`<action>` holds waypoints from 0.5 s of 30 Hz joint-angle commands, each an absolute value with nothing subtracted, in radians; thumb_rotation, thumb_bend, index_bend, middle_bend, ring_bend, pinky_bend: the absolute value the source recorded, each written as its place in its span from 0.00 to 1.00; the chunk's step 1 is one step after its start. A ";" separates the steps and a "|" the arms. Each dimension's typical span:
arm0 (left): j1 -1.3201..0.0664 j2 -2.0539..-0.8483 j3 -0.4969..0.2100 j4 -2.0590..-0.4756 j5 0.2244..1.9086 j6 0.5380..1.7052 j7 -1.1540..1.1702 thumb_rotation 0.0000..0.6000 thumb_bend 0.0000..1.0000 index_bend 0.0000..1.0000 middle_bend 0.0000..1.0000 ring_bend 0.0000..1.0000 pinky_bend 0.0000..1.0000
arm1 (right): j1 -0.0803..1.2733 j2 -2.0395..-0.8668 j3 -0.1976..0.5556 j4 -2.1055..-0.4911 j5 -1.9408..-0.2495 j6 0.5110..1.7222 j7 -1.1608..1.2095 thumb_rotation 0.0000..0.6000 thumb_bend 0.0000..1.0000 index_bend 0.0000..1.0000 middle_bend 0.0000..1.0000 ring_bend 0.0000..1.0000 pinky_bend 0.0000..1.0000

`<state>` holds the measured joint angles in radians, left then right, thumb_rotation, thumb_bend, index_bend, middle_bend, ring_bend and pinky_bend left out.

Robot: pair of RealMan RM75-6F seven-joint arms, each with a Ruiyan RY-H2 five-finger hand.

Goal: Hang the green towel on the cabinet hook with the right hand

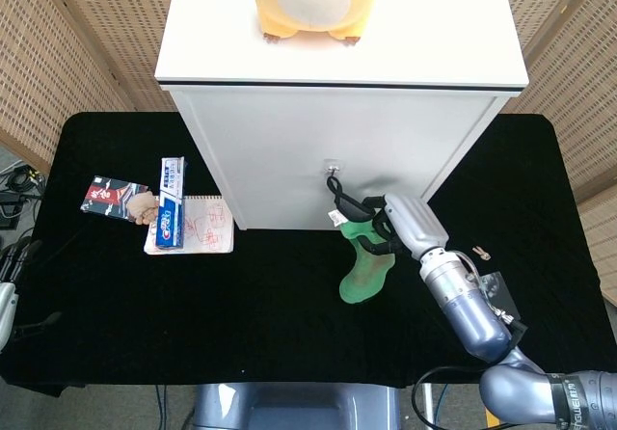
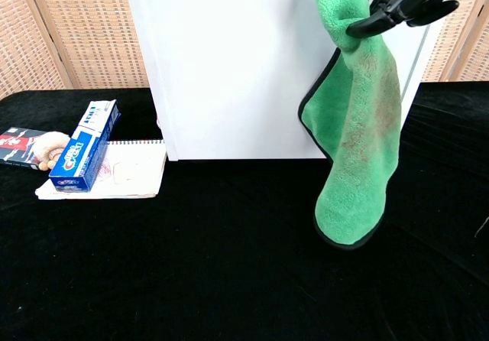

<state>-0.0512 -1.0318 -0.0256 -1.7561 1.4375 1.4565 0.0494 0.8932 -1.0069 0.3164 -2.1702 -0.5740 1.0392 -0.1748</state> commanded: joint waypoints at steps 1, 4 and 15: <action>-0.051 -1.032 -0.026 -1.756 1.438 1.457 0.050 1.00 0.00 0.00 0.00 0.00 0.00 | 0.905 -1.008 0.311 -2.176 -0.558 1.051 -0.204 1.00 0.65 1.00 1.00 1.00 1.00; -0.051 -1.032 -0.026 -1.756 1.438 1.457 0.049 1.00 0.00 0.00 0.00 0.00 0.00 | 0.921 -1.012 0.297 -2.173 -0.543 1.064 -0.252 1.00 0.65 1.00 1.00 1.00 1.00; -0.052 -1.031 -0.027 -1.755 1.435 1.456 0.047 1.00 0.00 0.00 0.00 0.00 0.00 | 0.957 -1.042 0.277 -2.181 -0.505 1.128 -0.364 1.00 0.63 0.96 1.00 1.00 1.00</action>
